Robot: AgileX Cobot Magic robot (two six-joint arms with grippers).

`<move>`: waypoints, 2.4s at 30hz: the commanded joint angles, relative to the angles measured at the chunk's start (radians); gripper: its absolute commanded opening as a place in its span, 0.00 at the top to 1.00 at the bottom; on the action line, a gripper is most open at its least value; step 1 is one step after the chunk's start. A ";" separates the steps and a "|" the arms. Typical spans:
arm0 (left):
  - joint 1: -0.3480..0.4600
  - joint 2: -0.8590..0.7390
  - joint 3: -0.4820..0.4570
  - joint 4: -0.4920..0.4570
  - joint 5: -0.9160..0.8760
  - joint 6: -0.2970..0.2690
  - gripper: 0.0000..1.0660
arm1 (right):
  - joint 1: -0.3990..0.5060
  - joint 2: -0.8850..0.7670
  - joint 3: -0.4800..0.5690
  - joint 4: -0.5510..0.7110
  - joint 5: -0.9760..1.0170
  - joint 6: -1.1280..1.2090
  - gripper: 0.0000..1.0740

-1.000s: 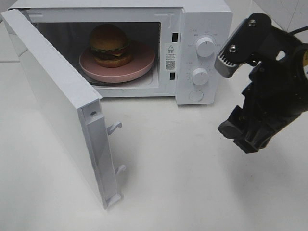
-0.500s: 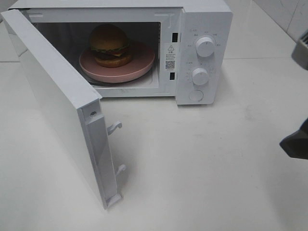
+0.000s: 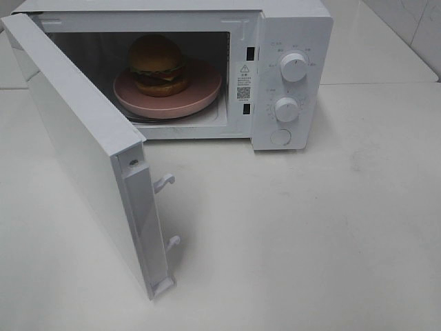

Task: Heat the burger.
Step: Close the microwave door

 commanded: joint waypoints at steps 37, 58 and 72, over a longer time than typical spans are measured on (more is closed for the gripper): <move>0.002 -0.019 0.004 0.003 -0.014 -0.005 0.06 | -0.358 -0.491 0.198 0.099 -0.061 0.030 0.29; 0.002 -0.018 0.004 0.002 -0.014 -0.005 0.06 | -0.511 -0.654 0.233 0.126 -0.123 0.012 0.29; 0.002 -0.018 0.004 0.002 -0.014 -0.005 0.06 | -0.511 -0.654 0.233 0.126 -0.123 0.012 0.29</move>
